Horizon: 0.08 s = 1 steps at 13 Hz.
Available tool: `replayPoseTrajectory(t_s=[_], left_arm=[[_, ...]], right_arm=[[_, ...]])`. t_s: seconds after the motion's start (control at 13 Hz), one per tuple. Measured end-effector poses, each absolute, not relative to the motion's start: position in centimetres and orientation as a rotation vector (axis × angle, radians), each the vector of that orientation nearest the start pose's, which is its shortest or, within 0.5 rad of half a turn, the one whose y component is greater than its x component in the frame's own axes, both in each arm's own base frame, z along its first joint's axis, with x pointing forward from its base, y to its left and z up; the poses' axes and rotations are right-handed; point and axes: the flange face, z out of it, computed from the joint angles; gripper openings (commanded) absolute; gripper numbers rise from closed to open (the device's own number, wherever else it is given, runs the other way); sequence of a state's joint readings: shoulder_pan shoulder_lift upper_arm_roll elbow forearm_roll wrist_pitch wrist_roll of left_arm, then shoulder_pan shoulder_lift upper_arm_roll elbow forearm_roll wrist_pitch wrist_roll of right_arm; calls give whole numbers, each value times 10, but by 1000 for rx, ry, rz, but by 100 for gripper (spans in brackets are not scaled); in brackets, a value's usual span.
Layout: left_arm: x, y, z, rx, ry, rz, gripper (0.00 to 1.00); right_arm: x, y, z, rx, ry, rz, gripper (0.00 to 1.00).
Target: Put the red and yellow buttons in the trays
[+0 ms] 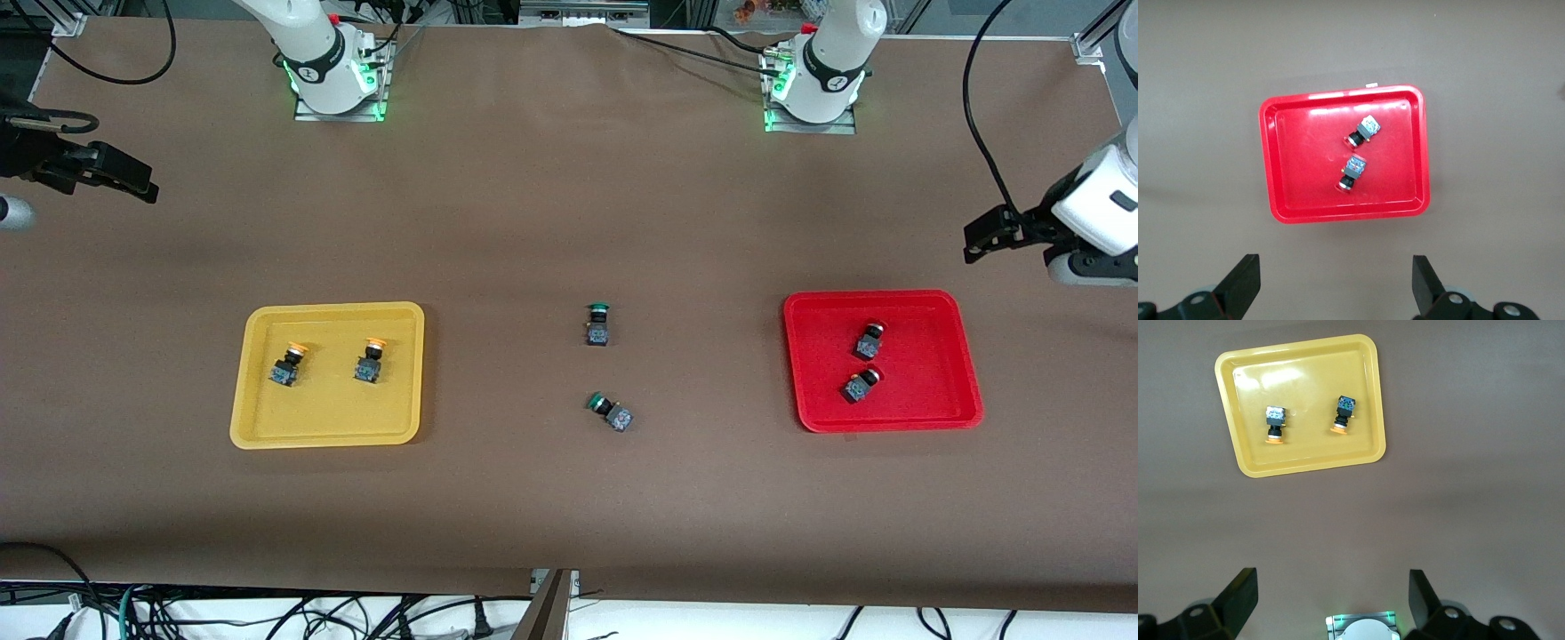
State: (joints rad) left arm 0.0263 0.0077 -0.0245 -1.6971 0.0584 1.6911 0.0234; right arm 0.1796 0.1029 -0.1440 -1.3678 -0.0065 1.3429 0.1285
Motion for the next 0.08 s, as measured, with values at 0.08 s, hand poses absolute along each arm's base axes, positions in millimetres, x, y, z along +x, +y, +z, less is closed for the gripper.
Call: replayPoseTrajectory(t_s=[0.08], left_arm=[[558,6,570,-3083,43,21,100]], right_arm=[[561,24,642,-3163,149,198,100]])
